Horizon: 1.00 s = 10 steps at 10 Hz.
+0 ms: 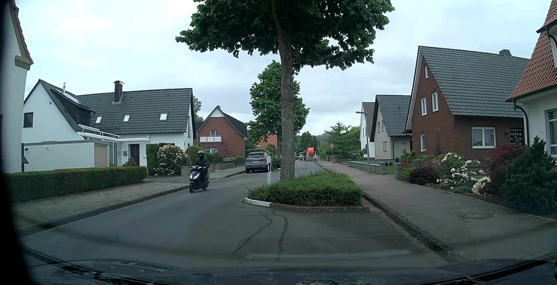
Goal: Follow the waypoints while adhering to traffic rules and regulations
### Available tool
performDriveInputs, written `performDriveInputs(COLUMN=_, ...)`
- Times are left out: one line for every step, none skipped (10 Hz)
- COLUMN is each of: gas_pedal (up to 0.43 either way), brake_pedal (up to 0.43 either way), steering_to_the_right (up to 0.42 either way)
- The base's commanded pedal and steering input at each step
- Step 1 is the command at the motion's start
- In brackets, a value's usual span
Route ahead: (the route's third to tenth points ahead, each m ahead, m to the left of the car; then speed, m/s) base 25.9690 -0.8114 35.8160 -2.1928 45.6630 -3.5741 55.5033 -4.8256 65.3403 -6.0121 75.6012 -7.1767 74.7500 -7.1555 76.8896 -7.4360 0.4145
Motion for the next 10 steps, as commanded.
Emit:
performDriveInputs(gas_pedal=0.157, brake_pedal=0.0, steering_to_the_right=-0.062)
performDriveInputs(gas_pedal=0.189, brake_pedal=0.0, steering_to_the_right=-0.078)
performDriveInputs(gas_pedal=0.197, brake_pedal=0.0, steering_to_the_right=-0.107)
performDriveInputs(gas_pedal=0.22, brake_pedal=0.0, steering_to_the_right=-0.14)
performDriveInputs(gas_pedal=0.248, brake_pedal=0.0, steering_to_the_right=-0.17)
performDriveInputs(gas_pedal=0.26, brake_pedal=0.0, steering_to_the_right=-0.198)
performDriveInputs(gas_pedal=0.268, brake_pedal=0.0, steering_to_the_right=-0.232)
performDriveInputs(gas_pedal=0.28, brake_pedal=0.0, steering_to_the_right=-0.257)
performDriveInputs(gas_pedal=0.287, brake_pedal=0.0, steering_to_the_right=-0.285)
performDriveInputs(gas_pedal=0.299, brake_pedal=0.0, steering_to_the_right=-0.307)
